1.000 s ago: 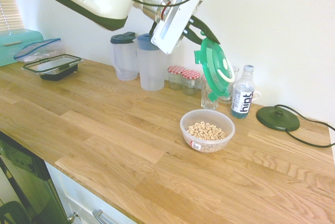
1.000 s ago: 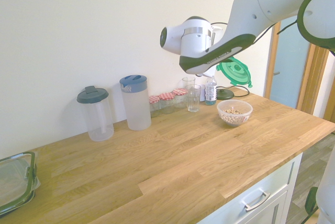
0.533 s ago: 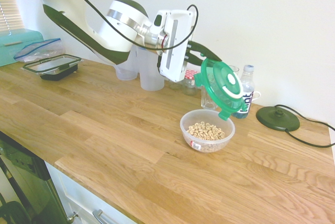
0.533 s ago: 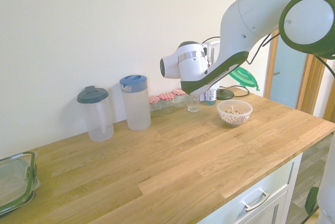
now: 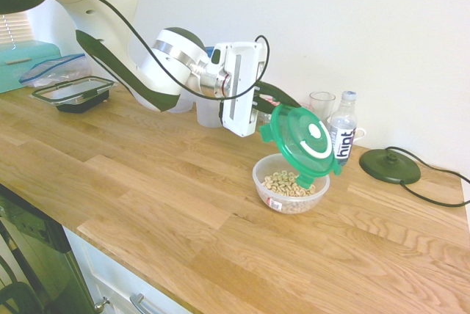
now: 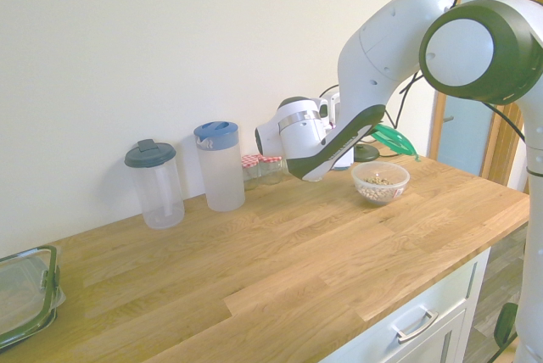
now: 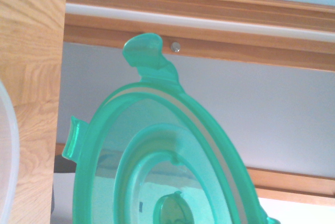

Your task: Cover the lid of food container

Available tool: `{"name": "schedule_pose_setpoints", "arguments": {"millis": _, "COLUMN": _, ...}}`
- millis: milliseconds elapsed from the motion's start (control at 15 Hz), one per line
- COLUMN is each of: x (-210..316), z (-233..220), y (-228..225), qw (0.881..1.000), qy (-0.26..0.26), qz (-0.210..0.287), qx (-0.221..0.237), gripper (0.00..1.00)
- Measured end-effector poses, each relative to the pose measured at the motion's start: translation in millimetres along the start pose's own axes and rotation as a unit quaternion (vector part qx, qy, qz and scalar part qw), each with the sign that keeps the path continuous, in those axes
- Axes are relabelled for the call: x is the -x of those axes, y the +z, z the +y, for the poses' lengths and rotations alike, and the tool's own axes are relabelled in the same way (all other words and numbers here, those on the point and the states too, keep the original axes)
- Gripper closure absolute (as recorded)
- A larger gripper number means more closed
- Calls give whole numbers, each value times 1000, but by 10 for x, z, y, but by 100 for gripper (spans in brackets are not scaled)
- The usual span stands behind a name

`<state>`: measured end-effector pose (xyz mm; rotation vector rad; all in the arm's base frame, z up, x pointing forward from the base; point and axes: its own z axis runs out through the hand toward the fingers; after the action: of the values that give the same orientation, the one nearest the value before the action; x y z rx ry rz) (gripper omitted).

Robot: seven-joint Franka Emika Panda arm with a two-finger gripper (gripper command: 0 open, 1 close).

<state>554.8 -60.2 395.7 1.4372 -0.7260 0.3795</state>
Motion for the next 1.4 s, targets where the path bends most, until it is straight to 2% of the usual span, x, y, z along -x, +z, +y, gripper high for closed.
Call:
{"name": "schedule_pose_setpoints", "arguments": {"millis": 600, "x": 216, "z": -159, "y": 93, "qw": 1000, "qy": -9, "qz": -5, "qx": 14, "gripper": 100}}
{"name": "schedule_pose_setpoints", "arguments": {"millis": 1400, "x": 276, "z": -372, "y": -88, "qw": 1000, "qy": -20, "qz": 1, "qx": 11, "gripper": 100}}
